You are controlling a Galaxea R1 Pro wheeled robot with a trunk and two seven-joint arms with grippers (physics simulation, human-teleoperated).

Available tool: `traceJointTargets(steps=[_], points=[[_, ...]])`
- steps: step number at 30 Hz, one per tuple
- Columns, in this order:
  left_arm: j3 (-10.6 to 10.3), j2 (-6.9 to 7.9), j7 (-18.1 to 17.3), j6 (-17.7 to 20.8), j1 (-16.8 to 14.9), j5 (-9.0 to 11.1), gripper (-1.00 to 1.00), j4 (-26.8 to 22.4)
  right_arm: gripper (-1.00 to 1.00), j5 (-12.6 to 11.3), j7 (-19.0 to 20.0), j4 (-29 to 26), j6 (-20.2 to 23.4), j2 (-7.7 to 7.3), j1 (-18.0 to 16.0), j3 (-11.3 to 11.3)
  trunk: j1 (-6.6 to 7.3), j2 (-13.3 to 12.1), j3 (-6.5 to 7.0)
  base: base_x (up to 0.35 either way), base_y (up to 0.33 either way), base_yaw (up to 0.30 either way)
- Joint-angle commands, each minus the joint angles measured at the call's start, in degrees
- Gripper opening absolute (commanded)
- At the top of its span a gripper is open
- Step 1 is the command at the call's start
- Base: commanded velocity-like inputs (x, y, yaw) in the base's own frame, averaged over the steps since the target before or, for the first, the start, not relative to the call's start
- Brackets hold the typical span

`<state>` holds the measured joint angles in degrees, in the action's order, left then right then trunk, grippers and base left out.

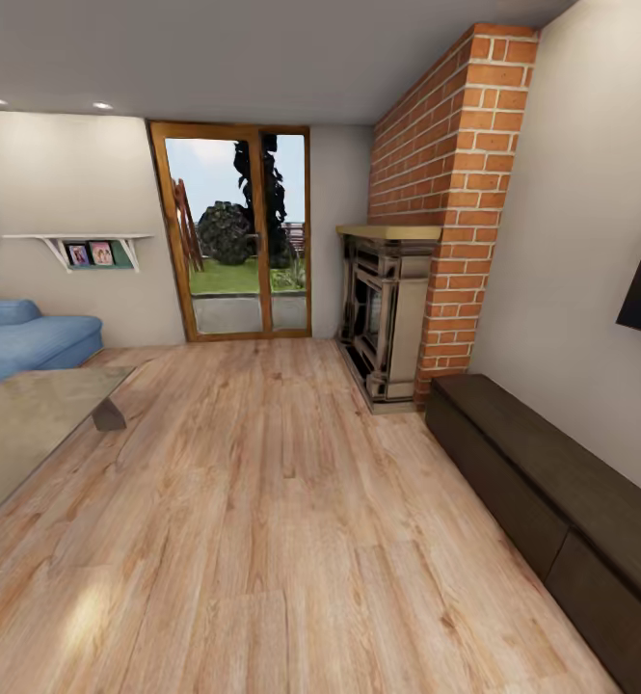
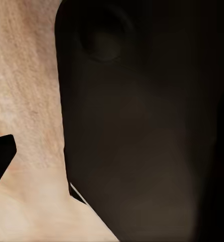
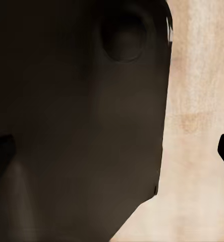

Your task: Turn on the radio receiver that's on the table in the living room.

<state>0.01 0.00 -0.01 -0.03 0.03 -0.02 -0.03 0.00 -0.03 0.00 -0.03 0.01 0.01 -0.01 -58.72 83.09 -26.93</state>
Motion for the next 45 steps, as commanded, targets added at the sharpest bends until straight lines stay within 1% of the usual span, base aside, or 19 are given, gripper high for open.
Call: traceJointTargets(steps=[1,5,9,10,14,22,27,34,35,36,37,39,40,42,43,45], points=[[0.03,-0.33,-0.07,-0.30,0.31,-0.16,1.00,-0.30,1.00,0.01,-0.24,-0.33,-0.30,0.33,-0.33,-0.01,-0.01,-0.01,0.00,0.000,0.000,0.000],[-0.07,-1.62,-0.08,-1.55,1.61,0.05,1.00,-0.50,1.00,0.00,-0.33,-0.85,-0.37,1.61,-1.65,0.09,-0.01,-0.01,0.00,0.000,0.000,0.000],[0.05,-2.90,-0.08,-1.42,2.75,0.13,1.00,-0.42,1.00,0.03,-0.39,-0.58,-0.33,2.88,-2.33,0.11,-0.01,-0.01,0.00,0.000,0.000,0.000],[0.05,-3.22,-0.08,-1.48,2.77,0.16,1.00,-0.42,1.00,0.06,-0.40,-0.56,-0.32,2.89,-2.37,0.10,-0.01,-0.01,0.00,0.000,0.000,0.000],[0.02,-4.48,-0.08,-1.55,2.78,0.19,1.00,-0.41,1.00,0.07,-0.39,-0.53,-0.32,2.89,-2.45,0.09,-0.01,-0.01,0.00,0.000,0.000,0.000],[0.14,-4.56,-0.13,-1.57,2.78,0.22,1.00,-0.41,1.00,0.06,-0.37,-0.55,-0.40,2.89,-2.47,-0.14,-0.01,-0.01,0.00,0.000,0.000,0.000],[-0.05,-5.16,-0.13,-2.37,2.78,0.19,1.00,-0.59,1.00,0.07,-0.42,-1.64,-2.02,2.68,-2.47,-0.01,-0.01,-0.01,0.00,0.000,0.000,0.000],[-0.19,-5.23,0.00,-4.62,2.78,-0.09,1.00,-2.86,1.00,0.24,-0.43,-3.91,-4.27,0.47,-2.67,0.06,-0.01,-0.01,0.00,0.000,0.000,0.000],[-0.22,-5.28,0.05,-11.82,2.78,-0.15,1.00,-7.93,1.00,0.25,-0.39,-16.50,-6.01,-1.34,-2.69,0.07,-0.01,-0.01,0.00,0.000,0.000,0.000],[-0.23,-5.26,0.10,-11.91,2.78,-0.18,1.00,-8.82,1.00,0.26,-0.38,-17.73,-6.00,-1.57,-2.70,0.06,-0.01,-0.01,0.00,0.000,0.000,0.000],[-0.20,-5.13,0.18,-11.99,2.78,-0.27,1.00,-12.00,1.00,0.26,-0.31,-21.25,-5.97,-2.18,-2.76,0.01,-0.01,-0.01,0.00,0.000,0.000,0.000],[-0.19,-5.01,0.25,-11.28,2.78,-0.28,1.00,-17.06,1.00,0.32,-0.27,-25.35,-5.86,-2.61,-3.34,-0.04,-0.01,-0.01,0.00,0.000,0.000,0.000],[-0.19,-4.96,1.12,-6.82,2.78,-0.20,1.00,-22.59,1.00,0.98,-0.27,-27.77,-4.21,-2.79,-5.84,-0.02,-0.01,-0.01,0.00,0.000,0.000,0.000],[-0.13,-4.94,2.49,0.13,2.74,-0.13,1.00,-29.57,1.00,2.34,-0.30,-29.34,0.02,-2.91,-10.27,0.00,-0.01,-0.01,0.00,0.000,0.000,0.000],[-0.09,-4.83,3.69,5.51,2.71,-0.09,1.00,-36.04,1.00,3.55,-0.32,-29.99,4.77,-2.96,-14.09,-0.03,-0.01,-0.01,0.00,0.000,0.000,0.000],[-0.03,-4.69,4.37,8.04,2.71,-0.08,1.00,-39.57,1.00,4.14,-0.29,-30.27,7.12,-2.98,-16.17,-0.01,-0.01,-0.01,0.00,0.000,0.000,0.000]])
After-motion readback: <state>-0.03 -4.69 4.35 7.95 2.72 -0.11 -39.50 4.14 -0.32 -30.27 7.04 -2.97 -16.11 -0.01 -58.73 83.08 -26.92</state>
